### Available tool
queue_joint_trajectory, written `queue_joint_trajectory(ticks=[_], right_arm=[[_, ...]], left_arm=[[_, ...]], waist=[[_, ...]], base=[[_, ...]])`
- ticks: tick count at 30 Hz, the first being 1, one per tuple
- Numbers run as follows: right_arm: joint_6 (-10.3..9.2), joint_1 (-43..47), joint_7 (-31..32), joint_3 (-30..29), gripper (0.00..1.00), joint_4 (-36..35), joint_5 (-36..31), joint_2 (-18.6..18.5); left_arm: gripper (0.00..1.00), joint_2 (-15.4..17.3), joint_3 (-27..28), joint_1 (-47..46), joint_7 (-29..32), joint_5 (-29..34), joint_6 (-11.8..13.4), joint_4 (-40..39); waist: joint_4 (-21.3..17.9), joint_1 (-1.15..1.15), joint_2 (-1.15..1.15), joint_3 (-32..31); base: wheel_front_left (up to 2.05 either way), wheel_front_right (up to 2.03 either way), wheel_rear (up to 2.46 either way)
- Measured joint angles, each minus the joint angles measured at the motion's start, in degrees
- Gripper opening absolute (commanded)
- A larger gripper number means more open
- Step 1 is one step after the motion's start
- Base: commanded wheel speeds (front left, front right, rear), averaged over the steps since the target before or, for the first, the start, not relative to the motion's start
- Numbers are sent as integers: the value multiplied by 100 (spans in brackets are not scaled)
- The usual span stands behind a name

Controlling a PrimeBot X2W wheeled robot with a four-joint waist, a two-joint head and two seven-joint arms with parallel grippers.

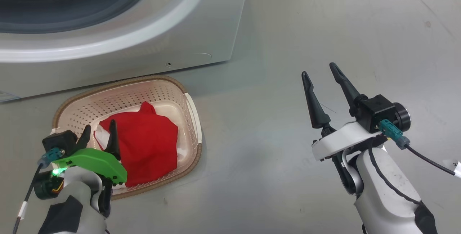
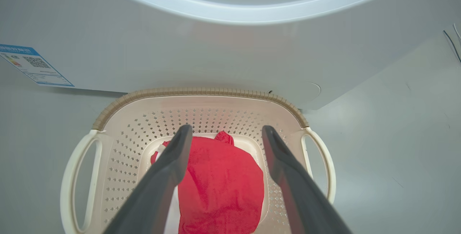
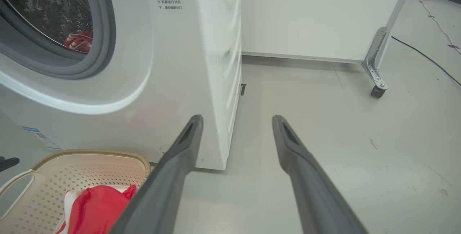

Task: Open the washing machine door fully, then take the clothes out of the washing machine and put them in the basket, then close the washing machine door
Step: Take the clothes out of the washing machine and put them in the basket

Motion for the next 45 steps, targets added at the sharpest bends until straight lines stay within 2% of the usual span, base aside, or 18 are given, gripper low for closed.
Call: queue_joint_trajectory(ticks=[7, 13, 24, 39, 45], right_arm=[[8, 245, 0, -65, 100, 189, -1, 0], [57, 455, 0, -101, 100, 299, 3, 1], [58, 688, 0, -121, 100, 347, 75, 1], [57, 1133, 0, -222, 100, 347, 85, 8], [48, 1217, 0, -336, 100, 255, 85, 20]], left_arm=[[100, -32, -56, 68, -2, 138, -7, -357], [100, -37, 84, 204, -2, 308, -7, -1098], [100, -36, 143, 646, -18, 558, -1, -2004], [100, -10, 68, 1506, -18, 896, 11, -2748], [100, -13, 38, 1884, -18, 898, 102, -2981]], waist=[[214, 0, 0, -436], [415, 0, 0, -818], [665, -1, 0, -1407], [837, -1, 0, -2031], [901, -1, 0, -2150]], base=[[0, 0, 0], [0, 0, 0], [0, 0, 0], [0, 0, 0], [0, 0, 0]])
